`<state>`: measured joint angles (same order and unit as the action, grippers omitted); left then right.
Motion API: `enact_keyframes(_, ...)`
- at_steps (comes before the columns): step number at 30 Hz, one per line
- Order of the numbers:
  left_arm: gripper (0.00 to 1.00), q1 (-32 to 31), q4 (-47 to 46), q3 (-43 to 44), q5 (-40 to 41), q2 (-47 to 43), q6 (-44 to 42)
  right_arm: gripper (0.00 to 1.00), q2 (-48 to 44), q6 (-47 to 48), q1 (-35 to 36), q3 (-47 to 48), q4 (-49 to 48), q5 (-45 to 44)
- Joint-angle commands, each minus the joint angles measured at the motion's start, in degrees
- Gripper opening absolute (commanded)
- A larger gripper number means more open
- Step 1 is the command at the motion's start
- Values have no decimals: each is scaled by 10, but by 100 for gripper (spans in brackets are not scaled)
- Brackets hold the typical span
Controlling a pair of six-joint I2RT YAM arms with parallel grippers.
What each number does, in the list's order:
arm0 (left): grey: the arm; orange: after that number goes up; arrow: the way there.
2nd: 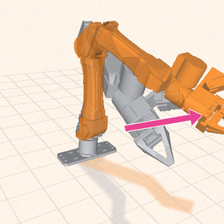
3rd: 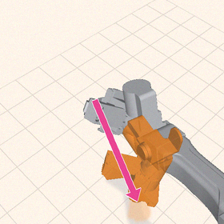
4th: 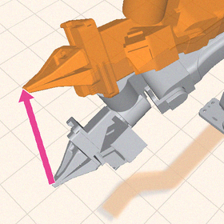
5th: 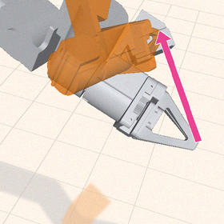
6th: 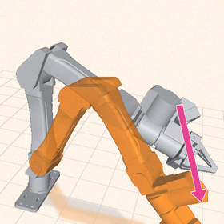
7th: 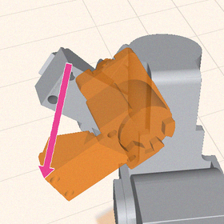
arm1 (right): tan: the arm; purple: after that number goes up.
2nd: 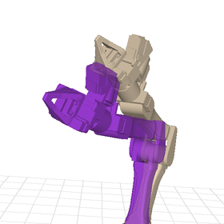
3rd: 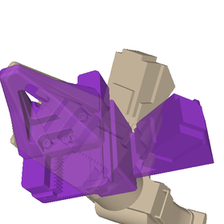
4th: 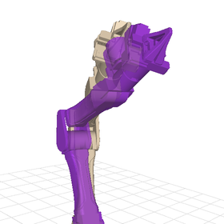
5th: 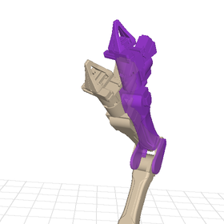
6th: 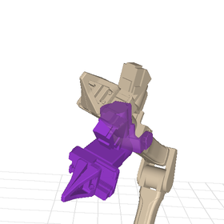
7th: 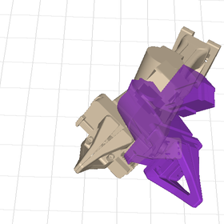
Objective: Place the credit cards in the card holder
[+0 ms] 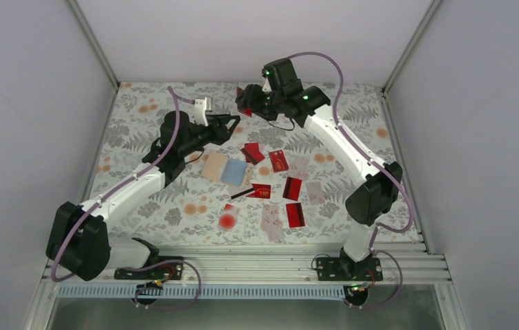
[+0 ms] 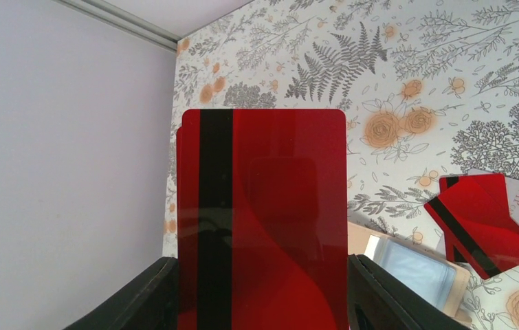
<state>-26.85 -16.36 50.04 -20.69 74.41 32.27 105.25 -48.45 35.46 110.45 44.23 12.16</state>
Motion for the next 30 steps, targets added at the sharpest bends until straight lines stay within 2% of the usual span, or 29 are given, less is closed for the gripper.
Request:
enact_keyframes(1, 43, -2, -38, 16, -4, 3, 6, 39, -21, -4, 6, -5, -16, -4)
enact_keyframes(15, 44, -6, -68, 31, -27, 25, 12, 39, -20, -1, 6, -3, -17, 3)
enact_keyframes(30, 28, -7, -46, 49, -16, 38, -6, 38, -23, -2, 5, -2, -18, 11)
